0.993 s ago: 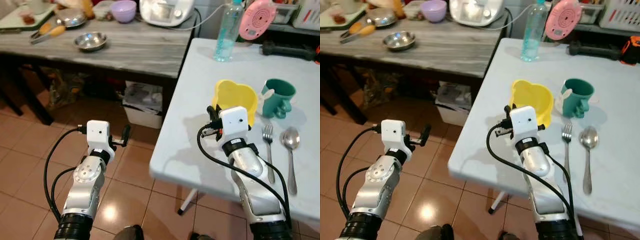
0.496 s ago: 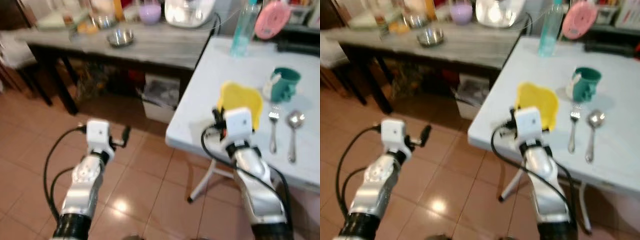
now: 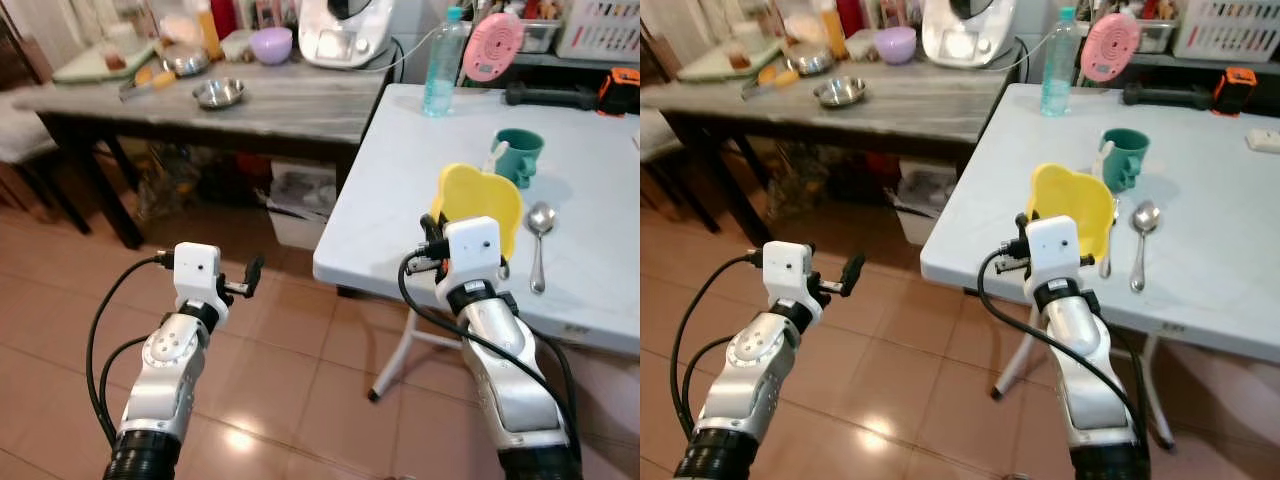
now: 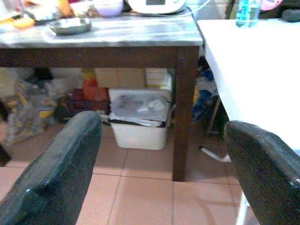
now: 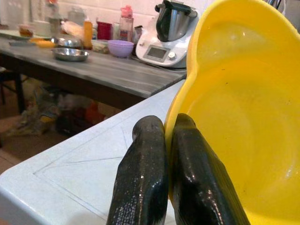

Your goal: Setting the table

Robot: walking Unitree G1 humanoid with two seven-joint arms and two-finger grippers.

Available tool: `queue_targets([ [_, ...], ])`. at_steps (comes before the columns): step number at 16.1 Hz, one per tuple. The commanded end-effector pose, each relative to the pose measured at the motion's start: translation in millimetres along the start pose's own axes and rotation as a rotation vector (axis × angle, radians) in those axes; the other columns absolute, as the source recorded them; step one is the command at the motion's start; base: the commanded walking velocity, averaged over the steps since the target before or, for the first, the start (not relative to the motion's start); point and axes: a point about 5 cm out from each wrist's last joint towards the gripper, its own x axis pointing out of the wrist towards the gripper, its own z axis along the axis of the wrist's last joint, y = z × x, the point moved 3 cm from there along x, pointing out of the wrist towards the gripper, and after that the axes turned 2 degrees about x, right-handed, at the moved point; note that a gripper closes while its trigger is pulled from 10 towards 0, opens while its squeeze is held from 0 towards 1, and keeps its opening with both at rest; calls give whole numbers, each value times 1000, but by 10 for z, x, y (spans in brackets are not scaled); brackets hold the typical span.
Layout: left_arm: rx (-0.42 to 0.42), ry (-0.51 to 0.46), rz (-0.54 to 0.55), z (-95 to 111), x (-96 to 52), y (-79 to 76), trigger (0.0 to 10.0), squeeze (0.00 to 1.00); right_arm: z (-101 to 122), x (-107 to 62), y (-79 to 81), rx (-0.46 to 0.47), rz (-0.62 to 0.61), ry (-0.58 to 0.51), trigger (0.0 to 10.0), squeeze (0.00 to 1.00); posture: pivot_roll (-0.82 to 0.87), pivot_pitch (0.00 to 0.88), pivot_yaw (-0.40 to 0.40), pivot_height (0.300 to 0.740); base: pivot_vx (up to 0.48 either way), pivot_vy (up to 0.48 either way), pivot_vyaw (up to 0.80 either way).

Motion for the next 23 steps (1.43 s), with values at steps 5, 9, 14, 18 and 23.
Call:
queue_targets([
  [5,15,-19,-25,41,8,-42,10000,0,22,17,21,4,3,-13,10000,0,-42,65,82,740,0,287,-86],
  [9,17,-21,-28,43,9,-56,10000,0,24,16,24,4,2,-14,10000,0,-43,68,83,740,0,331,0],
  [14,15,-24,-41,38,4,-101,10000,0,25,8,21,5,-3,-14,10000,0,-45,74,87,740,0,425,0],
  [18,19,-28,-50,32,1,-135,10000,0,14,7,18,6,-4,-10,10000,0,-46,77,85,740,0,440,0],
  [23,16,-32,-52,34,3,-160,10000,0,-3,0,11,5,-5,-3,10000,0,-46,76,83,740,0,440,-318],
])
